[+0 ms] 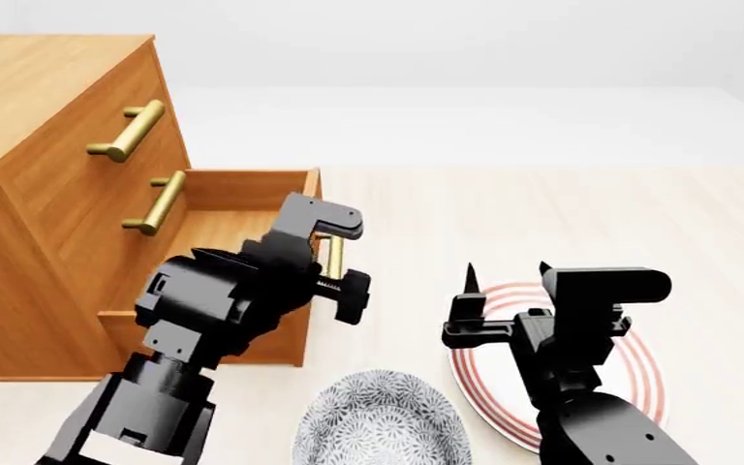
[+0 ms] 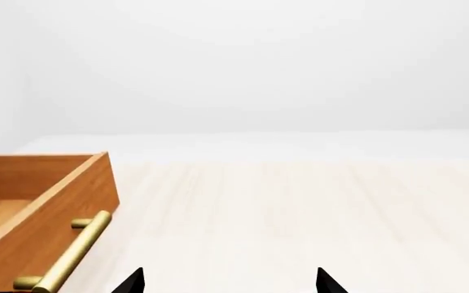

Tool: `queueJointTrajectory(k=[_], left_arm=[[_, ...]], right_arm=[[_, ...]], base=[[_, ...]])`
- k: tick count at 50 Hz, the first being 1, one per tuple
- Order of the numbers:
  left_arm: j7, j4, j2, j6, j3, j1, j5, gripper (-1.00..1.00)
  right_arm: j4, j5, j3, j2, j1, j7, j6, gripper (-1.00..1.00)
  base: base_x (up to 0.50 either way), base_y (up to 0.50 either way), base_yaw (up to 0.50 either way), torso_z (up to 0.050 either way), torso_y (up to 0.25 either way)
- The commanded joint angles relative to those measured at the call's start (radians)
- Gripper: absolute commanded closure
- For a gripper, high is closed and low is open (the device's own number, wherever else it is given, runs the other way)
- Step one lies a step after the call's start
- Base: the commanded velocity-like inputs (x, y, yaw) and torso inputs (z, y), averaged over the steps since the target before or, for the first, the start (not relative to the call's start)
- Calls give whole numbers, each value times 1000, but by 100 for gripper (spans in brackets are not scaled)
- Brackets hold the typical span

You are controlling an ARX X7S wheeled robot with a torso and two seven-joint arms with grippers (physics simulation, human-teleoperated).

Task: Open the bottom drawer of the cabinet.

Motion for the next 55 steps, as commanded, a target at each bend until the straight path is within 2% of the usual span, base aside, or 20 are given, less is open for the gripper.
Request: queueJointTrajectory(k=[1, 14, 21, 24, 27, 28, 34, 35, 38, 55], left_arm=[[-79, 280, -26, 31, -83, 36, -79, -100], [-152, 523, -46, -4, -211, 77, -151, -100], [-163, 765, -87, -28, -273, 196, -227, -100], [-181, 908, -107, 11, -308, 288, -240, -100], [-215, 1028, -149, 140, -263, 404, -147, -100], [-218, 1070, -148, 151, -287, 455, -164, -100], [-246, 1201, -171, 226, -291, 564, -133, -100], [-269, 1229, -184, 274, -266, 590, -76, -100], [-287, 1252, -196, 333, -239, 624, -20, -100], [-310, 1293, -207, 358, -218, 632, 3, -100]], right_arm=[[-13, 6, -2, 3, 4, 8, 7, -100], [-16, 8, -7, 7, 9, 12, 7, -100], [-71, 23, 4, 17, 42, 34, 41, -100], [-127, 13, -2, 28, 74, 53, 58, -100], [-176, -18, -26, 37, 95, 66, 54, -100], [-209, -28, -40, 44, 103, 66, 51, -100], [-336, -73, -64, 75, 133, 83, 39, -100], [-371, -86, -79, 88, 134, 81, 35, -100], [-415, -110, -78, 98, 123, 92, 8, -100], [-505, -188, -127, 136, 121, 97, -46, -100]], base=[[0, 0, 0, 0, 0], [0, 0, 0, 0, 0], [0, 0, 0, 0, 0], [0, 0, 0, 0, 0], [0, 0, 0, 0, 0], [0, 0, 0, 0, 0], [0, 0, 0, 0, 0], [0, 0, 0, 0, 0], [0, 0, 0, 0, 0], [0, 0, 0, 0, 0]])
